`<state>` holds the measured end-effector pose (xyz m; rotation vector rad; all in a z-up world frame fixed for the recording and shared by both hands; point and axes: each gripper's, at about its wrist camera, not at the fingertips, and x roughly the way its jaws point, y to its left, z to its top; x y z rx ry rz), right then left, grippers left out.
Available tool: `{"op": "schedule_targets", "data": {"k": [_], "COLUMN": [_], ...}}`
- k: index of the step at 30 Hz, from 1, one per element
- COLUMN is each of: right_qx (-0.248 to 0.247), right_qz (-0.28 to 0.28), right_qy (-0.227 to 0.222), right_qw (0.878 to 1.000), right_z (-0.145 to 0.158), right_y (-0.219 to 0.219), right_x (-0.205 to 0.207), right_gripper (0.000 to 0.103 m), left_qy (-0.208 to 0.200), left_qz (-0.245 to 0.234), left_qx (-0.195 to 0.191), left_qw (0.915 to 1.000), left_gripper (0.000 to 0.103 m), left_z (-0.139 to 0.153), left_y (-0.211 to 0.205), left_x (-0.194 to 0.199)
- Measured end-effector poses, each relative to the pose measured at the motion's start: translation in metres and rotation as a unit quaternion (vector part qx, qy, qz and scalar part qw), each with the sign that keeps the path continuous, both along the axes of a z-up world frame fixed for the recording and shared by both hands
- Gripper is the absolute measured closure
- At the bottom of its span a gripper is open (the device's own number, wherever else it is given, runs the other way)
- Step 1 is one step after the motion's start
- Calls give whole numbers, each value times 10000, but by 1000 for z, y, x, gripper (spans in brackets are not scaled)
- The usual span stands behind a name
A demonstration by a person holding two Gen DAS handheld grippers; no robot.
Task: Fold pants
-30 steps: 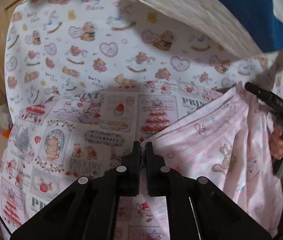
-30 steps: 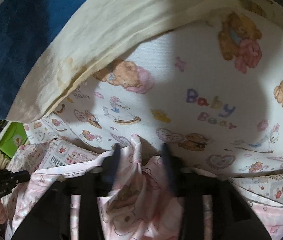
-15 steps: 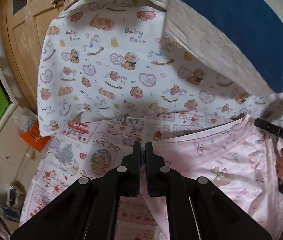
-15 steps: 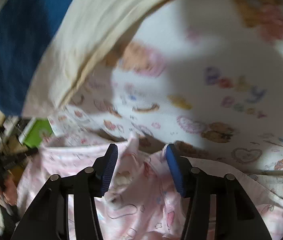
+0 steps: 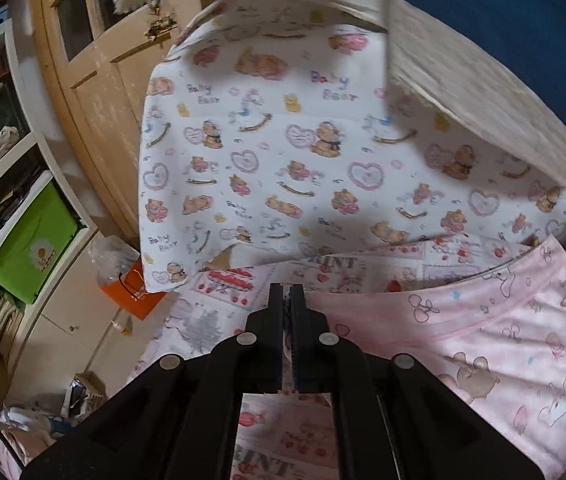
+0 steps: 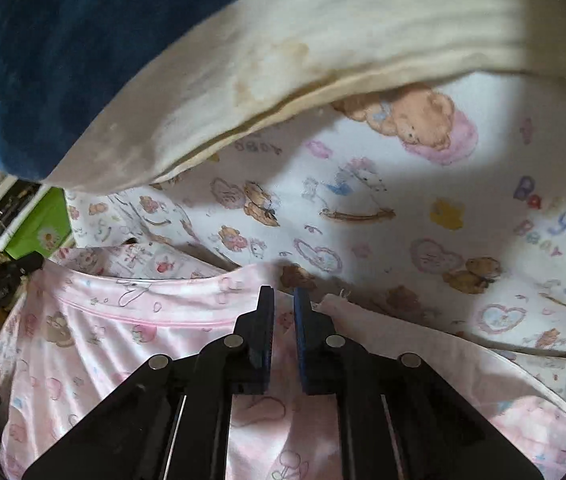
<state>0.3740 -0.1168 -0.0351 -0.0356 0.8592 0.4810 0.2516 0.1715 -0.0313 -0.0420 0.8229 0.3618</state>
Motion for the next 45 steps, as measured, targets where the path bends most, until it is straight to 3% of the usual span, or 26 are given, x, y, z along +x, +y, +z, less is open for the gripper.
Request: {"op": "schedule_targets", "data": {"k": [4,9,13,16,18,20,22,24,30,33,36,39,42,43,45], "right_qx": [78,305,345,325,367,440,622,720,114,-165,-123,143,370,271,-361], "right_qz": [-179,-69,-87,-225,-270,-353,-474,-689,-1203,-1405,-1403,-1544,-1598,-1615,-1811], "right_qy": [-53,144,82,-275,-464,-759,-923,-1133,-1591,-1881,-2240,-2523,-2823,-2972,-3444], "right_qw": [9998,9994,9993,9988,9979,9955,9927,9885,9798,9719,9644,9552,9452,9407,9205], "right_z": [1,5,19,40,55,74,86,93,91,100,116,125,114,111,92], "right_y": [-4,-19,-26,-29,-35,-43,-55,-69,-99,-111,-122,-139,-142,-142,-128], "right_x": [5,8,3,-7,-14,-25,-36,-52,-112,-152,-206,-262,-331,-348,-394], "right_gripper": [93,92,92,92,92,92,80,52,50,49,44,39,38,38,33], "left_qy": [-134,-101,251,229,96,-230,-542,-907,-1716,-2338,-2677,-2787,-2737,-2699,-2683], "left_qz": [261,347,390,518,607,571,488,305,-473,-730,-964,-1112,-1277,-1390,-1672], "left_qx": [656,1051,814,956,889,634,595,621,623,686,838,868,890,877,749], "left_qw": [9974,9938,9956,9938,9941,9961,9956,9935,9821,9671,9550,9500,9491,9488,9458], "left_gripper": [100,100,98,91,57,52,50,40,35,35,30,30,28,27,20], "left_z": [2,-3,-15,-12,-6,6,18,31,66,86,93,83,56,48,27], "left_y": [-3,-6,5,3,5,10,8,-1,-44,-72,-100,-120,-142,-150,-162], "left_x": [-1,3,10,9,4,-3,-10,-21,-59,-119,-186,-237,-278,-286,-307]}}
